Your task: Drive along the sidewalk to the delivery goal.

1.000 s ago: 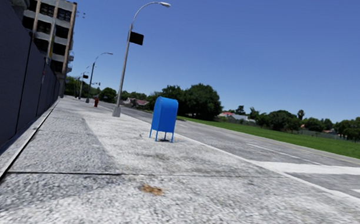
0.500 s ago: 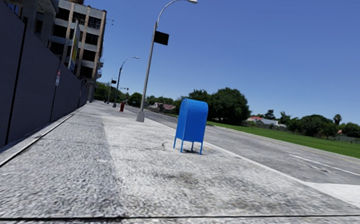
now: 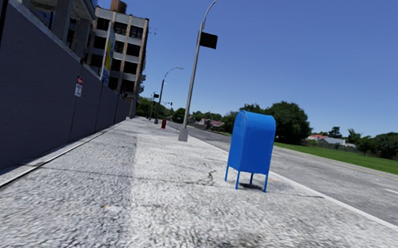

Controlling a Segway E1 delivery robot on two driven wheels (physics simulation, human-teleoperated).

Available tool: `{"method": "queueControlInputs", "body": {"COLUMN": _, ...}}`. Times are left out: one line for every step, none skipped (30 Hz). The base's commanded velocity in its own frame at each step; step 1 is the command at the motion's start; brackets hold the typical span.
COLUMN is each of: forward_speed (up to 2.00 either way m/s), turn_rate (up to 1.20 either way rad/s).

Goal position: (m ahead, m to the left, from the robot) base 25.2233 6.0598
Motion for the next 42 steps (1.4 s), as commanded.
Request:
{"method": "queueControlInputs", "body": {"forward_speed": 1.99, "turn_rate": 0.38}}
{"method": "queueControlInputs", "body": {"forward_speed": 1.99, "turn_rate": 0.38}}
{"method": "queueControlInputs", "body": {"forward_speed": 1.99, "turn_rate": 0.38}}
{"method": "queueControlInputs", "body": {"forward_speed": 1.99, "turn_rate": 0.38}}
{"method": "queueControlInputs", "body": {"forward_speed": 1.99, "turn_rate": 0.38}}
{"method": "queueControlInputs", "body": {"forward_speed": 1.99, "turn_rate": 0.38}}
{"method": "queueControlInputs", "body": {"forward_speed": 1.99, "turn_rate": 0.38}}
{"method": "queueControlInputs", "body": {"forward_speed": 1.99, "turn_rate": 0.38}}
{"method": "queueControlInputs", "body": {"forward_speed": 1.99, "turn_rate": 0.38}}
{"method": "queueControlInputs", "body": {"forward_speed": 1.99, "turn_rate": 0.38}}
{"method": "queueControlInputs", "body": {"forward_speed": 1.99, "turn_rate": 0.38}}
{"method": "queueControlInputs", "body": {"forward_speed": 1.99, "turn_rate": 0.38}}
{"method": "queueControlInputs", "body": {"forward_speed": 1.99, "turn_rate": 0.38}}
{"method": "queueControlInputs", "body": {"forward_speed": 1.99, "turn_rate": 0.38}}
{"method": "queueControlInputs", "body": {"forward_speed": 1.99, "turn_rate": 0.38}}
{"method": "queueControlInputs", "body": {"forward_speed": 1.99, "turn_rate": 0.38}}
{"method": "queueControlInputs", "body": {"forward_speed": 1.99, "turn_rate": 0.38}}
{"method": "queueControlInputs", "body": {"forward_speed": 1.99, "turn_rate": 0.38}}
{"method": "queueControlInputs", "body": {"forward_speed": 1.99, "turn_rate": 0.38}}
{"method": "queueControlInputs", "body": {"forward_speed": 1.99, "turn_rate": 0.38}}
{"method": "queueControlInputs", "body": {"forward_speed": 1.99, "turn_rate": 0.38}}
{"method": "queueControlInputs", "body": {"forward_speed": 1.99, "turn_rate": 0.38}}
{"method": "queueControlInputs", "body": {"forward_speed": 1.99, "turn_rate": 0.38}}
{"method": "queueControlInputs", "body": {"forward_speed": 1.99, "turn_rate": 0.38}}
{"method": "queueControlInputs", "body": {"forward_speed": 1.99, "turn_rate": 0.38}}
{"method": "queueControlInputs", "body": {"forward_speed": 1.99, "turn_rate": 0.38}}
{"method": "queueControlInputs", "body": {"forward_speed": 1.99, "turn_rate": 0.0}}
{"method": "queueControlInputs", "body": {"forward_speed": 1.99, "turn_rate": 0.0}}
{"method": "queueControlInputs", "body": {"forward_speed": 1.99, "turn_rate": 0.0}}
{"method": "queueControlInputs", "body": {"forward_speed": 1.99, "turn_rate": 0.0}}
{"method": "queueControlInputs", "body": {"forward_speed": 1.99, "turn_rate": 0.0}}
{"method": "queueControlInputs", "body": {"forward_speed": 1.99, "turn_rate": 0.0}}
{"method": "queueControlInputs", "body": {"forward_speed": 1.99, "turn_rate": 0.0}}
{"method": "queueControlInputs", "body": {"forward_speed": 1.99, "turn_rate": 0.0}}
{"method": "queueControlInputs", "body": {"forward_speed": 1.99, "turn_rate": 0.0}}
{"method": "queueControlInputs", "body": {"forward_speed": 1.99, "turn_rate": 0.0}}
{"method": "queueControlInputs", "body": {"forward_speed": 1.99, "turn_rate": 0.0}}
{"method": "queueControlInputs", "body": {"forward_speed": 1.99, "turn_rate": 0.0}}
{"method": "queueControlInputs", "body": {"forward_speed": 1.99, "turn_rate": 0.0}}
{"method": "queueControlInputs", "body": {"forward_speed": 1.99, "turn_rate": 0.0}}
{"method": "queueControlInputs", "body": {"forward_speed": 1.99, "turn_rate": 0.0}}
{"method": "queueControlInputs", "body": {"forward_speed": 1.99, "turn_rate": 0.0}}
